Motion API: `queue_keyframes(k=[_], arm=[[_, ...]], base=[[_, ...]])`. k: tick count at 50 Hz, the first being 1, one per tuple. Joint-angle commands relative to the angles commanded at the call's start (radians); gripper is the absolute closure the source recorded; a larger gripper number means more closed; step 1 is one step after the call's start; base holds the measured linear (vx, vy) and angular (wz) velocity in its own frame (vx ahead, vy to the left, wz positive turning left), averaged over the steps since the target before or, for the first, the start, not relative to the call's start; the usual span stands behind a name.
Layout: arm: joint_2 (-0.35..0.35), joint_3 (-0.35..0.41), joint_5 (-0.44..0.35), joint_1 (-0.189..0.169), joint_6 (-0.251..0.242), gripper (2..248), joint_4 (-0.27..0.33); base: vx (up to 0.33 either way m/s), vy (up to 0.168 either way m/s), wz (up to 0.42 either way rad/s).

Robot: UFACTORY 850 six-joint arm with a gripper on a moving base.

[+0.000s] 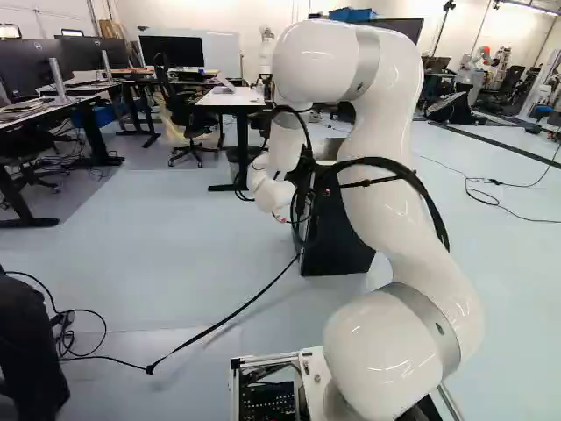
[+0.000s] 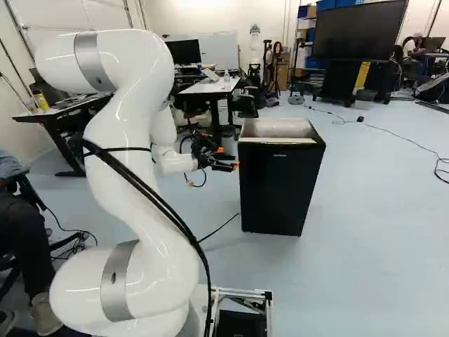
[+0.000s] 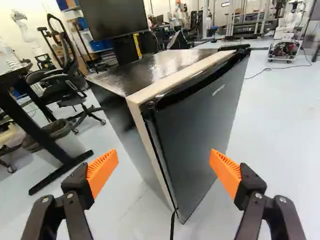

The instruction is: Open the fridge door

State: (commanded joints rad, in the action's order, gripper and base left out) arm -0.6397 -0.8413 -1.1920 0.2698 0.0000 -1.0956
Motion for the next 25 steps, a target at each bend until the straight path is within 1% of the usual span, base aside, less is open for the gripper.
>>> queue_keyframes(k=[14,25], arm=[[-0.071,-0.062,-0.05,-0.006,0.0,3,-0.058],[-0.099,-0.101,-0.079,-0.008,0.0,3,-0.089]], base=[[0.0,0.0,0.0],[0.0,0.0,0.0]])
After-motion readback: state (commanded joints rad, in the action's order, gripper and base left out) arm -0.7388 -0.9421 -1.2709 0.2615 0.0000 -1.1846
